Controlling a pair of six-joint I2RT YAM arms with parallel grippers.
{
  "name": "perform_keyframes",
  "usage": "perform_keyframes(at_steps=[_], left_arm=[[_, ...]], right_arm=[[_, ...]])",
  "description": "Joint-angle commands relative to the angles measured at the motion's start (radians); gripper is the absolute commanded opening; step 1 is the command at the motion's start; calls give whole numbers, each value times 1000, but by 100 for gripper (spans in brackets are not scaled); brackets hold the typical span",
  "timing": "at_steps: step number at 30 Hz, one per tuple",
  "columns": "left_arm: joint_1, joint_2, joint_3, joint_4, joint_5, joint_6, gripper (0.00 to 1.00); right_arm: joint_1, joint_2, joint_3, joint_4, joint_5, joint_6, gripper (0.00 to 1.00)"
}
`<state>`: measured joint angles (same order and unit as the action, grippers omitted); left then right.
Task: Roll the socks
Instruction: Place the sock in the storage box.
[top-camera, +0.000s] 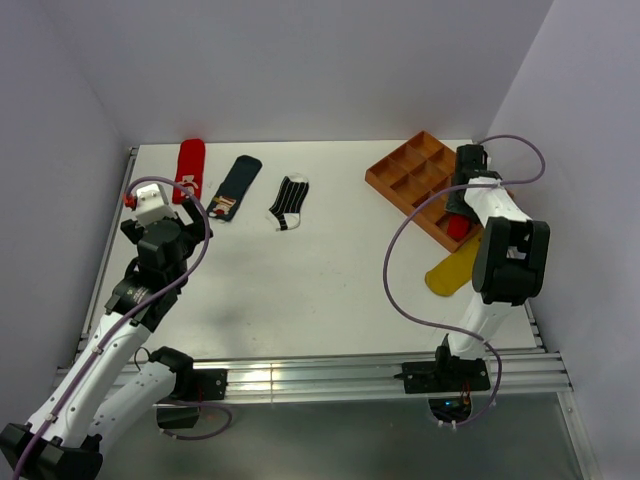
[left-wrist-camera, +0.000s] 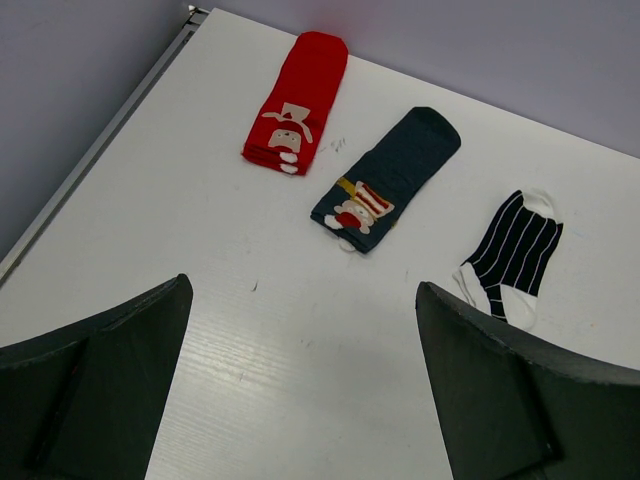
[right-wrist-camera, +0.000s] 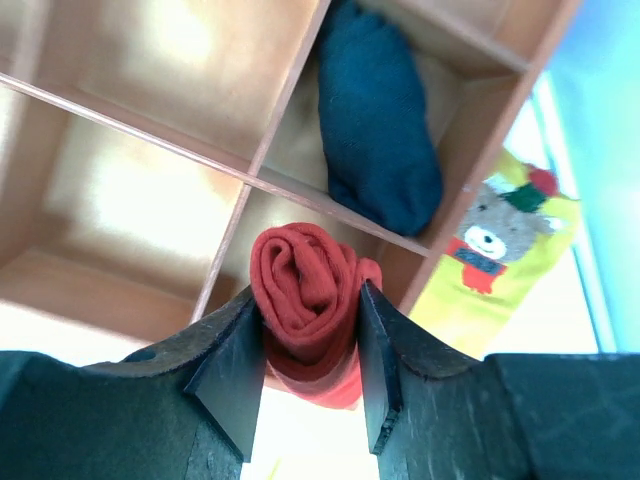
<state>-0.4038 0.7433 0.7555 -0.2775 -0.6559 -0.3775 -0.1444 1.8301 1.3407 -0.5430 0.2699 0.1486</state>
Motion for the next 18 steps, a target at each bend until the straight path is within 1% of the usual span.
perform_keyframes(at_steps=[1,3,5,8,13,15,16,18], left_arm=[[-4,-15,-2,24,-7,15,100],[-4,-19,-2,26,-4,15,99],[-4,-22,-4,26,-2,14,100],[-4,-24,-2,26,-2,14,99],[-4,-22,-4,27,2,15,99],[-4,-22,-4,26,-1,15,100],[-4,-21,-4,26,-2,17,99],[-4,-22,-5,24,-1,17,99]], right_arm=[[-7,-63,8,-6,11,28,45],[-7,-39,18,-28,20,28,45],[-9,-15,3,-14,23,29,45],[-11,17,-25,-8,26,26,42],[-11,67,-49,-5,43,14,41],[-11,105,-26,-35,41,22,40],[-11,119,-14,-78,57,35,41],[-11,138,14,-100,55,40,43]])
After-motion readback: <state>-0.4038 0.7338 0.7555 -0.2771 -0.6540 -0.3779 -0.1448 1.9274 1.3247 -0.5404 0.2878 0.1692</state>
